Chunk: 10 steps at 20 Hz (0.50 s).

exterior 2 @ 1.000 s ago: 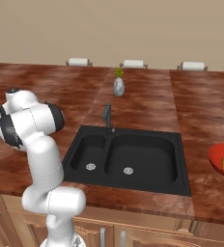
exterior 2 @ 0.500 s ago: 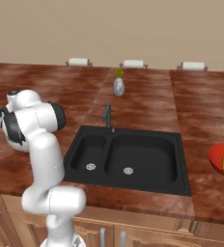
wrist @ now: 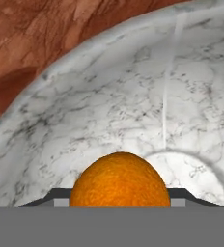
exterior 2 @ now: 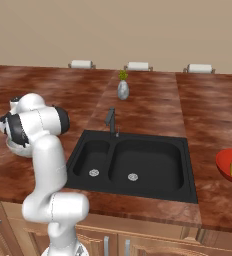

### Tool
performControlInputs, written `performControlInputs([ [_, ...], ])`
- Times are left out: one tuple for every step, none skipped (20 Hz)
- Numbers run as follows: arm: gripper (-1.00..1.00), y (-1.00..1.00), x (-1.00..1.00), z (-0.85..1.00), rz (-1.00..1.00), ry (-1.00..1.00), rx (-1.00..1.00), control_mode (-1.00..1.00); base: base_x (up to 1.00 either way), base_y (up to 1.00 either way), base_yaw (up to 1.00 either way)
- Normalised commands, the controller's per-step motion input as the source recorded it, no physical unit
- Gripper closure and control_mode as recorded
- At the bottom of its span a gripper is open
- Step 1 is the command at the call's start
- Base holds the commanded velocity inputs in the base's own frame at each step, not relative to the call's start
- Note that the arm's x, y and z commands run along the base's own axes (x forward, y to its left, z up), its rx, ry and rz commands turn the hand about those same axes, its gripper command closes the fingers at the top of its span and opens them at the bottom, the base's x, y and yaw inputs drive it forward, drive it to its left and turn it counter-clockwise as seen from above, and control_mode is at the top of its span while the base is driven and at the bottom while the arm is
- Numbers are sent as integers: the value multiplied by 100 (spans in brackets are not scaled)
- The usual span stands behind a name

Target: Pick the carrots from the cabinet and place them in one bowl. Pick the tangerine from the sink and place it in the other bowl.

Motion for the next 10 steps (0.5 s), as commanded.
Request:
performControlInputs([
  [100, 5, 14, -16, -2, 0, 0, -100, 0, 0, 0],
  [100, 5, 12, -16, -2, 0, 0, -100, 0, 0, 0],
  [100, 6, 10, -16, -2, 0, 0, -100, 0, 0, 0],
  [100, 5, 9, -16, -2, 0, 0, -100, 0, 0, 0],
  [100, 5, 8, -15, -2, 0, 0, -100, 0, 0, 0],
  [100, 4, 7, -14, -2, 0, 0, -100, 0, 0, 0],
  [100, 5, 6, -14, -2, 0, 0, -100, 0, 0, 0],
  [100, 4, 3, -12, -2, 0, 0, -100, 0, 0, 0],
  [100, 3, 1, -11, -2, 0, 0, -100, 0, 0, 0],
  [100, 1, 0, -11, -3, 0, 0, -100, 0, 0, 0],
])
